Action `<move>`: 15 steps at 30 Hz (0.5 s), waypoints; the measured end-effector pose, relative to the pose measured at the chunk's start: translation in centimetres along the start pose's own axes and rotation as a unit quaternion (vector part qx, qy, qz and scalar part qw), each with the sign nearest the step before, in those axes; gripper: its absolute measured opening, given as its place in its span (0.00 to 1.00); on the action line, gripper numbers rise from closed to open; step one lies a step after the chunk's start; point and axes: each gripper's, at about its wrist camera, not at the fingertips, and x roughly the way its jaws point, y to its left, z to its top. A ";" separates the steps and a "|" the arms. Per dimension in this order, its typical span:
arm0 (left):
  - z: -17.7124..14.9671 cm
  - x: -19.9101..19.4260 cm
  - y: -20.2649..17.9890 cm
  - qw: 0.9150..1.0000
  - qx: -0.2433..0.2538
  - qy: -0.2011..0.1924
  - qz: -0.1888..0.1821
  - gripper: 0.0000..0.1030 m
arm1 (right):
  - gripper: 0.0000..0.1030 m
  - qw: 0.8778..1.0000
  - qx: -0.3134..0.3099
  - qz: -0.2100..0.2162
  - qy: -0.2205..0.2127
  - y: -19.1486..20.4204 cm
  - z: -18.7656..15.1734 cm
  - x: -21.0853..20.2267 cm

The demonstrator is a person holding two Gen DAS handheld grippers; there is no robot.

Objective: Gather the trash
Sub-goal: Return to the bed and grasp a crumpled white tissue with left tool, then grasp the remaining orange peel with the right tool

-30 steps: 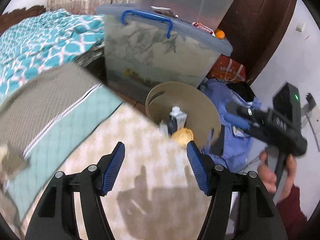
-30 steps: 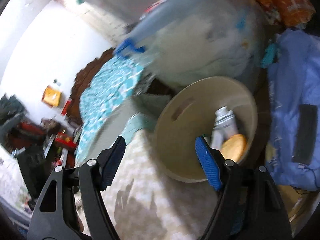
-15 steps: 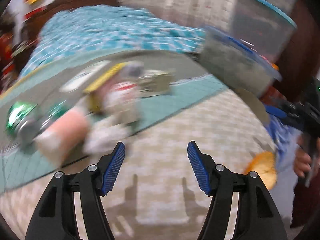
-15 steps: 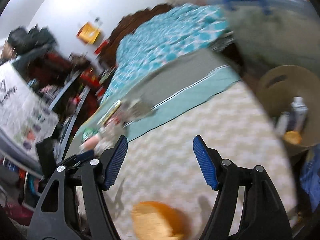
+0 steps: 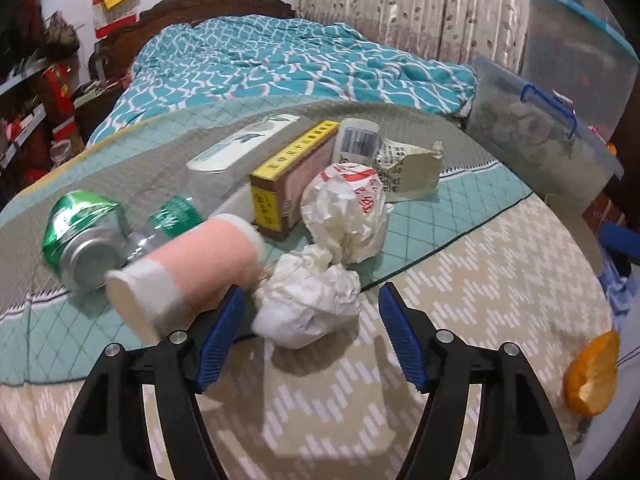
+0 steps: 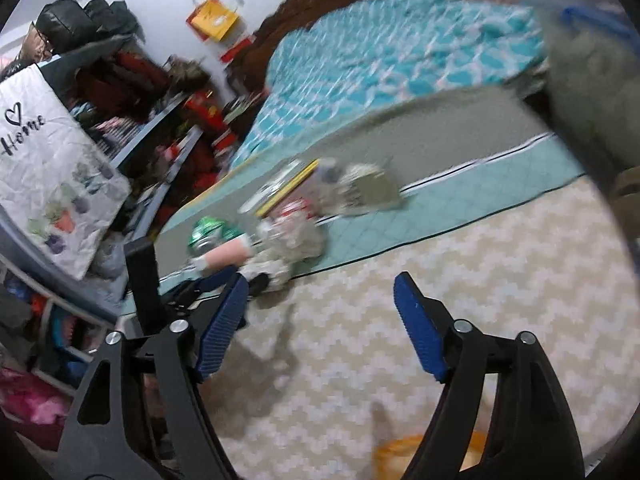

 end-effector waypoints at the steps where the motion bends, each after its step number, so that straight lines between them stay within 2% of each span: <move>1: -0.1 0.2 -0.1 1.000 0.005 0.001 0.001 0.54 | 0.81 1.000 0.003 -0.015 -0.016 -0.8 -0.6 -1.0; 2: -0.3 0.4 -0.3 1.000 0.012 0.002 0.005 0.39 | 0.82 0.999 0.011 -0.030 -0.036 -2.0 -1.6 -2.4; 4: -0.8 0.3 -0.6 1.000 0.023 0.000 0.001 0.36 | 0.84 0.996 0.033 -0.049 -0.066 -4.0 -3.6 -4.7; 6: -1.4 -0.3 -0.6 0.999 0.026 0.002 -0.020 0.36 | 0.88 0.992 0.049 -0.071 -0.094 -5.4 -6.3 -7.0; 10: -3.3 -2.1 -0.9 0.997 0.040 0.008 -0.063 0.36 | 0.92 0.989 0.037 -0.098 -0.107 -5.2 -11.1 -8.8; 13: -4.7 -3.3 -1.5 0.993 0.050 0.019 -0.108 0.36 | 0.95 0.987 -0.020 -0.121 -0.107 -3.0 -13.2 -7.6; 15: -5.5 -4.1 -2.4 0.988 0.059 0.029 -0.138 0.36 | 0.95 0.980 -0.106 -0.139 -0.091 -0.5 -13.6 -5.8</move>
